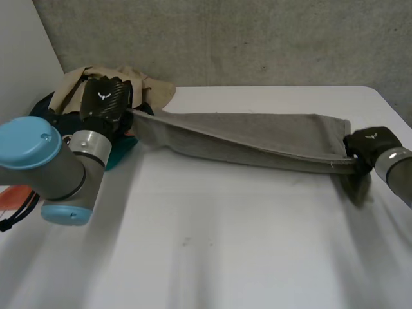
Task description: Fold the laundry.
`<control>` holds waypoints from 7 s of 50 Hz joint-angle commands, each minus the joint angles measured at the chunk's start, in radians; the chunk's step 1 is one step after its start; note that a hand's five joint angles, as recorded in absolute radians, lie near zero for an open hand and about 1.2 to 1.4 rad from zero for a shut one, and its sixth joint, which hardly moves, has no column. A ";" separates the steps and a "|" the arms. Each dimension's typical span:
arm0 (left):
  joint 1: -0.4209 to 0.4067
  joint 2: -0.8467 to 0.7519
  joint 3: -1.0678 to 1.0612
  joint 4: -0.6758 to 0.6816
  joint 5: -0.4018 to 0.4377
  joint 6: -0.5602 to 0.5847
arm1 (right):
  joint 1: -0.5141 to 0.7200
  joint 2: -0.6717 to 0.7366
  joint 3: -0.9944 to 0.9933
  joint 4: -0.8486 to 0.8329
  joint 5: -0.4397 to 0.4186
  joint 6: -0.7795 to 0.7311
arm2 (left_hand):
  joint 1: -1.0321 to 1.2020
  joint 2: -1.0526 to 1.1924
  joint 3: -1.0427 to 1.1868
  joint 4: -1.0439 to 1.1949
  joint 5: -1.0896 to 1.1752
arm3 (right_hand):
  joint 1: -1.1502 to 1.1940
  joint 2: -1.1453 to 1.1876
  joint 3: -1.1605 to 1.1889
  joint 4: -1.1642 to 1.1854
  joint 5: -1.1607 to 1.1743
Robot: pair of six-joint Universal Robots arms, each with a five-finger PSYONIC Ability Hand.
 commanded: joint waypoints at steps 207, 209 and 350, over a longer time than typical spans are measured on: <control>-0.114 0.003 0.070 -0.357 -0.122 0.244 | -0.411 -0.086 0.186 -0.352 -0.065 -0.524 | -0.971 -1.024 -1.022 -1.027 -0.979 | 0.262 0.236 0.234 0.231 0.227; -0.113 0.012 0.059 -0.357 -0.122 0.240 | -0.394 -0.089 0.187 -0.369 -0.085 -0.549 | -0.971 -1.024 -1.022 -1.027 -0.979 | 0.262 0.236 0.234 0.231 0.227; -0.335 -0.055 0.373 -0.669 0.209 0.020 | 0.275 -0.213 0.380 -0.099 -0.085 0.452 | -0.964 -1.017 -1.015 -1.020 -0.972 | -0.960 -0.986 -0.988 -0.991 -0.995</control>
